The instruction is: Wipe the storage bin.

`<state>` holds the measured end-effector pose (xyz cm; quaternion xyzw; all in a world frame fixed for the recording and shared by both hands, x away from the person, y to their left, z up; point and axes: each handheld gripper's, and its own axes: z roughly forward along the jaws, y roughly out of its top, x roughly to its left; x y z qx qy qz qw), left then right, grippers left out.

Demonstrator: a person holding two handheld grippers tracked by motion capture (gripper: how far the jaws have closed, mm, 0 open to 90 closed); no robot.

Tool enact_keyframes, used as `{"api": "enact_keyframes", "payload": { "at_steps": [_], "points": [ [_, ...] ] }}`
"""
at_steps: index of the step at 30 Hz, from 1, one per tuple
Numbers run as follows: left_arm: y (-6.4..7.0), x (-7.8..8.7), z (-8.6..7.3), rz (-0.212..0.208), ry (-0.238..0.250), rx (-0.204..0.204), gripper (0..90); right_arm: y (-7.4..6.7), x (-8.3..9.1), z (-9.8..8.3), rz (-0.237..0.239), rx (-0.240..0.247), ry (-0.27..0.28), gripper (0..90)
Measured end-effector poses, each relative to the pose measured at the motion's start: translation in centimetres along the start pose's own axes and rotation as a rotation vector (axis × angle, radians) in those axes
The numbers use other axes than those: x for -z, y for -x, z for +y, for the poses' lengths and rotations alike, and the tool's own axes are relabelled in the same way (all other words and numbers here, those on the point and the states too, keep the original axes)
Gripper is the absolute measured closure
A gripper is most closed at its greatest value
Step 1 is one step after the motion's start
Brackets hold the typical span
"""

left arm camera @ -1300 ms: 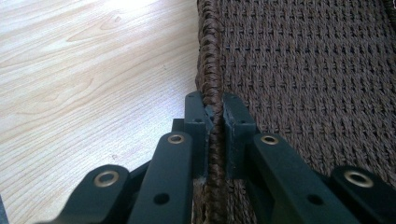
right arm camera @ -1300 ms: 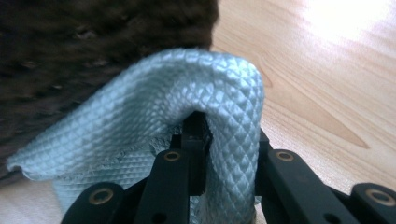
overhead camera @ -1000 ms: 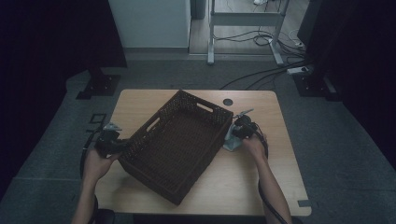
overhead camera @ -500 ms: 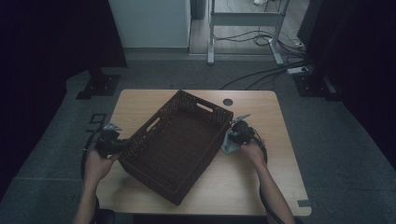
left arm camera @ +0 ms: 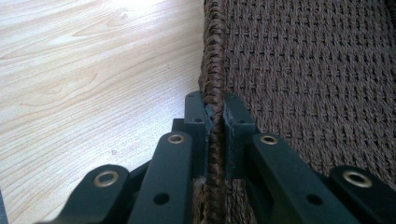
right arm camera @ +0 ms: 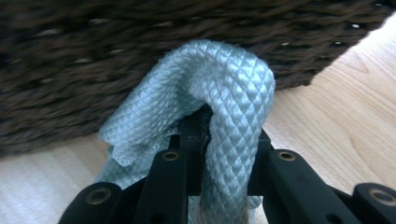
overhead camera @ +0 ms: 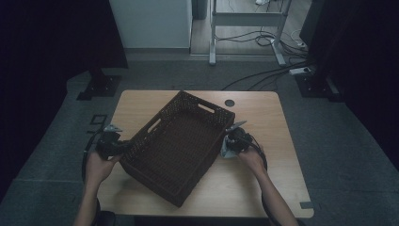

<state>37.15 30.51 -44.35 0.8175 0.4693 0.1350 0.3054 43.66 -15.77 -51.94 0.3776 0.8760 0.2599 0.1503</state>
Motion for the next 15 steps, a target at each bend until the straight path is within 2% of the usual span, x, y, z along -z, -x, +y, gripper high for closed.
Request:
{"api": "enact_keyframes", "payload": {
  "at_steps": [8,11,15],
  "points": [
    [0.0,0.0,0.0,0.0,0.0,0.002,82.6,-1.4,0.5,-0.2,0.019,0.026,0.005,74.7],
    [0.0,0.0,0.0,0.001,0.0,0.002,82.6,-2.0,0.6,-0.3,0.042,0.031,0.005,74.8],
    [0.0,0.0,0.0,0.001,0.0,0.005,82.6,-3.0,0.9,-0.4,0.061,0.062,0.006,74.3]
  ]
}}
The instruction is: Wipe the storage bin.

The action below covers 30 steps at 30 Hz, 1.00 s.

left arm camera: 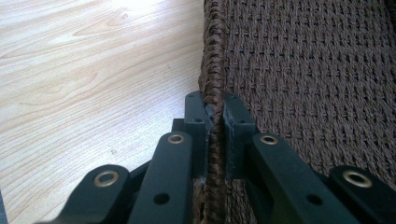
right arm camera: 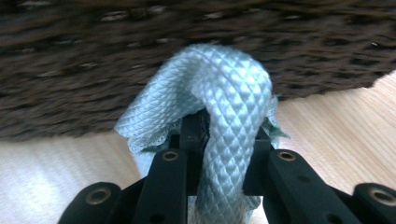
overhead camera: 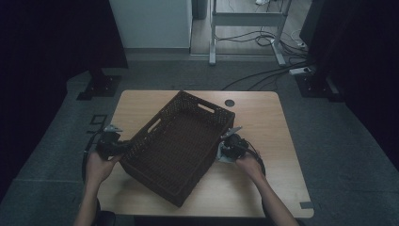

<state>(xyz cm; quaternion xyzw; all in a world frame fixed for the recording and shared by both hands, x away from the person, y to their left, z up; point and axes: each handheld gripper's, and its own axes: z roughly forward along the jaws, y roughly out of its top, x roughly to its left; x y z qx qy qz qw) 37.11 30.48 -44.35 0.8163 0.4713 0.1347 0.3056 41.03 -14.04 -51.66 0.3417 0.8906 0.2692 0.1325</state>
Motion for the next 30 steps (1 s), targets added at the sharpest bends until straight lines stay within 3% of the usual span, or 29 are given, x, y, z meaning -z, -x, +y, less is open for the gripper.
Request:
{"api": "enact_keyframes", "payload": {
  "at_steps": [12,15,20,25,30],
  "points": [
    [0.0,0.0,0.0,-0.001,0.001,0.004,82.6,-2.3,0.4,-0.5,0.037,0.029,0.006,74.3],
    [0.0,0.0,0.0,-0.002,0.001,0.004,82.6,-2.9,0.5,-0.7,0.068,0.03,0.014,74.5],
    [0.0,0.0,-0.1,0.003,0.003,0.004,82.6,-4.2,0.7,-0.7,0.064,0.058,0.01,74.4],
    [0.1,0.1,-0.1,0.006,0.002,0.006,82.6,-5.1,0.9,-1.0,0.103,0.067,0.021,74.5],
    [0.3,0.1,-0.1,0.017,0.001,0.006,82.6,-6.1,1.1,-1.0,0.096,0.088,0.021,74.4]
  ]
}}
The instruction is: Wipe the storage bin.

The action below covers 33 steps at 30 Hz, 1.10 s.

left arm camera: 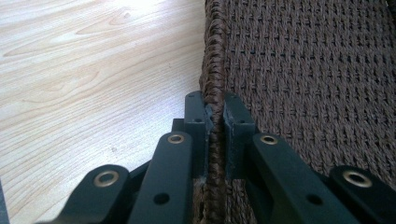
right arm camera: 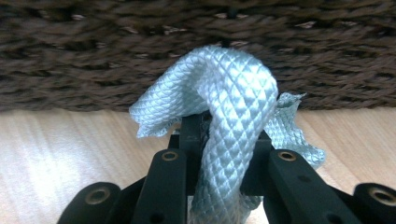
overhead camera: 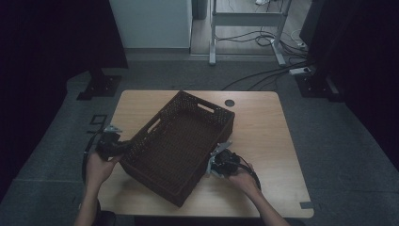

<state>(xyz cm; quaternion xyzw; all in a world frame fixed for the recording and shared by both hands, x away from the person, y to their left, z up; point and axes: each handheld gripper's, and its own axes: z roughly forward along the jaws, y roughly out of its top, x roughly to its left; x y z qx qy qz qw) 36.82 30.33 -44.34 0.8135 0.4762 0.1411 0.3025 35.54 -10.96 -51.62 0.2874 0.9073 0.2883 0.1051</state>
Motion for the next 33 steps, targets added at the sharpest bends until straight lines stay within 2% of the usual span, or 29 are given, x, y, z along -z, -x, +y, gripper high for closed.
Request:
{"api": "enact_keyframes", "payload": {
  "at_steps": [5,9,14,17,22,25,29,33],
  "points": [
    [0.3,0.0,0.0,0.02,-0.004,-0.006,82.7,-0.9,0.2,-0.1,0.038,0.009,0.012,74.5],
    [0.3,0.1,-0.1,0.023,-0.002,0.0,82.6,-2.1,0.2,0.1,0.027,0.03,0.005,74.3],
    [0.4,0.1,-0.1,0.026,0.0,0.009,82.7,-3.1,0.3,0.1,0.079,0.034,0.019,74.5],
    [0.5,0.1,-0.2,0.03,0.001,0.01,82.6,-3.9,0.3,0.2,0.069,0.054,0.012,74.4],
    [0.6,0.1,-0.2,0.034,0.001,0.012,82.7,-4.9,0.3,0.0,0.126,0.05,0.02,74.5],
    [0.6,0.1,-0.2,0.036,0.002,0.017,82.6,-6.0,0.2,0.1,0.119,0.076,0.013,74.3],
    [0.6,0.1,-0.2,0.037,0.002,0.019,82.6,-6.8,0.2,0.0,0.16,0.073,0.022,74.4],
    [0.6,0.1,-0.2,0.039,0.003,0.022,82.6,-7.8,0.2,-0.1,0.161,0.089,0.019,74.2]
  ]
}}
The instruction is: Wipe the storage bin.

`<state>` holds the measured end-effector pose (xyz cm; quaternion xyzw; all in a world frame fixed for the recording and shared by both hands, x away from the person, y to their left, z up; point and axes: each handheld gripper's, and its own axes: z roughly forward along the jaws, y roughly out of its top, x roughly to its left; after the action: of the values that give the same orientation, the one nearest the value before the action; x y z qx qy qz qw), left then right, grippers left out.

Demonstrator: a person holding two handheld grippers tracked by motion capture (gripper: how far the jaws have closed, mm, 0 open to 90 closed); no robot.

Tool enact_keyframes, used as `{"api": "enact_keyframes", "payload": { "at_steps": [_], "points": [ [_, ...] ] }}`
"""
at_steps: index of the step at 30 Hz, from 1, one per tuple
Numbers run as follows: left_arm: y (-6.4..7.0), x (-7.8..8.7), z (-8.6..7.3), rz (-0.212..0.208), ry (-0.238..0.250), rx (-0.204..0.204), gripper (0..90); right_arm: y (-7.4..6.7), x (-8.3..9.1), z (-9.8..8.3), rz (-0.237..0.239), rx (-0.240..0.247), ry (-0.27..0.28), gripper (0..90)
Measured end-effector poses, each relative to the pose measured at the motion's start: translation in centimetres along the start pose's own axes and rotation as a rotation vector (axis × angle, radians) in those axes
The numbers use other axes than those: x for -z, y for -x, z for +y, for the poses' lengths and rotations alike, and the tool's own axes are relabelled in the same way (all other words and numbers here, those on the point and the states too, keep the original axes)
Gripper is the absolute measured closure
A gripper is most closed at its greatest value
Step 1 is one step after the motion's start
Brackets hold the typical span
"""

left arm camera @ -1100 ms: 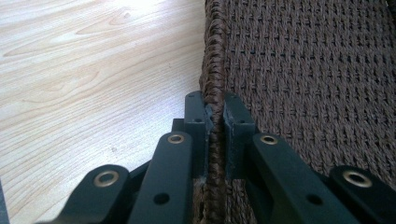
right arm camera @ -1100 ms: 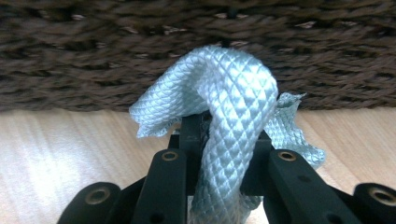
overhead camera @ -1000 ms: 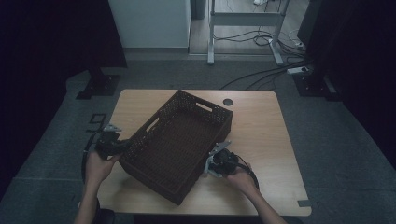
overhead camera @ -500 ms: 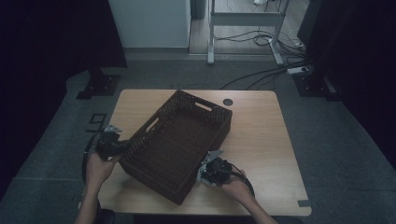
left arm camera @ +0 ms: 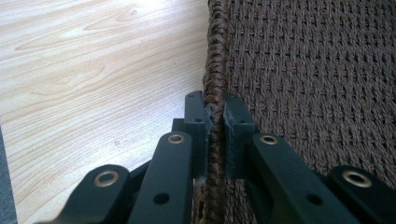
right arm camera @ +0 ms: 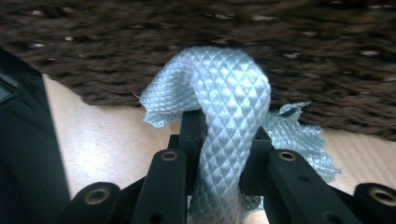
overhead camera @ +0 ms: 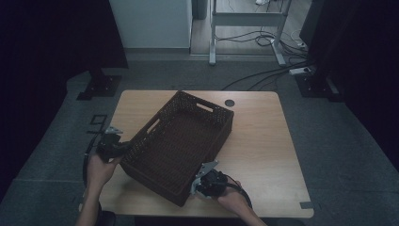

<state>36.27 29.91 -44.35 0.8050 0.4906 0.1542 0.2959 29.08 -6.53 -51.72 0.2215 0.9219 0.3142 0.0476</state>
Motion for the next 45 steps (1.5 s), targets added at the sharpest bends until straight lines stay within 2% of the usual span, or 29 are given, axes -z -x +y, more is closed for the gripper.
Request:
{"api": "enact_keyframes", "payload": {
  "at_steps": [4,7,12,15,18,23,28,32,45],
  "points": [
    [0.1,0.0,0.0,0.002,0.001,0.006,82.6,-0.9,-0.1,-0.1,0.051,-0.011,0.011,74.3],
    [0.1,0.0,-0.1,0.003,0.001,0.007,82.6,-2.0,-0.3,0.2,0.042,0.027,0.006,74.2],
    [0.1,0.1,-0.1,0.003,0.001,0.01,82.6,-3.0,-0.4,0.3,0.091,0.027,0.015,74.2],
    [0.1,0.1,-0.1,0.002,0.001,0.011,82.6,-3.6,-0.5,0.4,0.083,0.037,0.004,73.6],
    [0.1,0.1,-0.1,0.003,0.0,0.01,82.6,-3.7,-0.5,0.3,0.096,0.028,0.007,73.6],
    [0.1,0.1,-0.1,0.003,-0.001,0.008,82.6,-3.9,-0.5,0.3,0.098,0.042,0.0,73.7],
    [0.1,0.0,0.0,0.001,-0.005,0.001,82.5,-3.5,-0.2,0.2,0.101,0.047,-0.005,75.2],
    [0.1,0.0,0.0,0.0,-0.005,-0.001,82.4,-2.7,0.6,0.0,0.085,0.029,0.004,75.8],
    [0.0,0.0,0.0,-0.007,-0.003,0.005,82.2,1.1,5.4,-1.3,-0.01,-0.056,0.073,75.9]
  ]
}}
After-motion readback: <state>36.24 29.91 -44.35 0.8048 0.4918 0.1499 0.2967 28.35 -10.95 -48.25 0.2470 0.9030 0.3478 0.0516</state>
